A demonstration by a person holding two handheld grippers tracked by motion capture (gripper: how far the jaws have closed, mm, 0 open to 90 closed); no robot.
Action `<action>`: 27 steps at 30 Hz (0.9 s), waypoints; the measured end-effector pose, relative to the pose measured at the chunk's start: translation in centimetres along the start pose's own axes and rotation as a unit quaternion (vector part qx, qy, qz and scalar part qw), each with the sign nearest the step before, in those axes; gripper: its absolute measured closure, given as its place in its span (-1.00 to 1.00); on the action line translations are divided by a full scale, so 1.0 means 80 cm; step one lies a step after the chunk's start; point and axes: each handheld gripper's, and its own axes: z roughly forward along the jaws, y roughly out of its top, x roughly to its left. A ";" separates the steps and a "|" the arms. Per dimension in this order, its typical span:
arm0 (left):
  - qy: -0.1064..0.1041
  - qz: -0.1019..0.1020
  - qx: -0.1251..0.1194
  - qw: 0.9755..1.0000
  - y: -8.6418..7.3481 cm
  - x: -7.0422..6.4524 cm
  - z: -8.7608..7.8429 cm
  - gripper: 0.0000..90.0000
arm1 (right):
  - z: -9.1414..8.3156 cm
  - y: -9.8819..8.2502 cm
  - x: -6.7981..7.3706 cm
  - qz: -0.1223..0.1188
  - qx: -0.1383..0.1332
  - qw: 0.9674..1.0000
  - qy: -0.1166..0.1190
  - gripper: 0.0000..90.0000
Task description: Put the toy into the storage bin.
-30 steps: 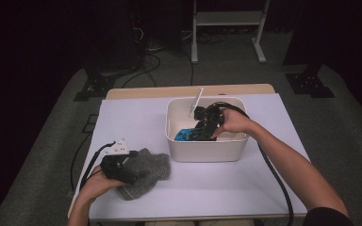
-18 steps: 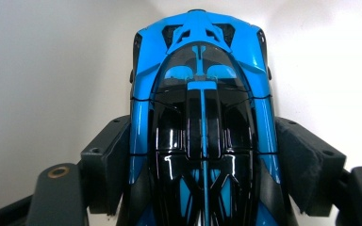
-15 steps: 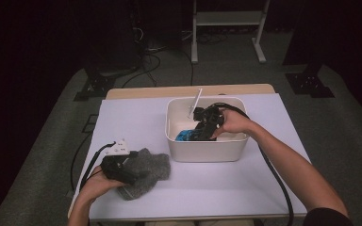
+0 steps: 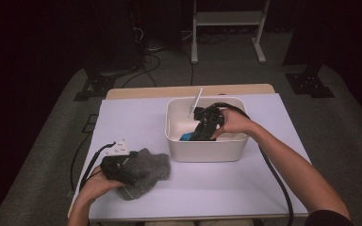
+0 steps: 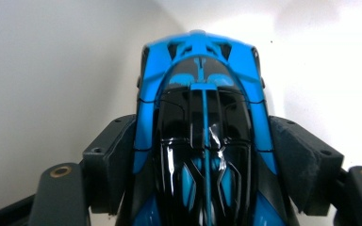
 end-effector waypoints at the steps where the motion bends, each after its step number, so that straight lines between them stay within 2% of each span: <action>1: 0.000 0.000 0.000 1.000 0.000 0.000 0.000 -0.79 | 0.000 0.000 0.000 0.000 0.000 1.000 0.000 -0.43; 2: 0.000 0.000 0.000 1.000 0.000 0.000 0.000 -0.79 | 0.000 0.000 0.000 0.003 -0.001 1.000 0.000 -0.43; 4: -0.004 0.002 0.000 1.000 0.000 -0.001 0.000 -0.79 | -0.006 0.001 0.001 0.005 -0.017 1.000 0.002 -0.27; 5: -0.004 0.003 0.000 1.000 0.000 -0.002 0.000 -0.79 | -0.009 0.002 0.002 0.000 -0.018 1.000 -0.008 -0.32; 8: -0.005 0.006 -0.002 1.000 0.002 -0.003 0.000 -0.79 | -0.019 0.000 0.002 0.006 -0.019 1.000 -0.015 -0.30; 20: -0.001 0.006 -0.001 1.000 0.001 -0.003 -0.001 -0.79 | -0.031 -0.002 0.008 0.010 -0.034 0.999 -0.017 -0.34; 27: -0.002 0.007 -0.002 1.000 0.002 -0.006 -0.001 -0.80 | -0.051 -0.008 0.016 0.011 -0.055 0.998 -0.027 -0.36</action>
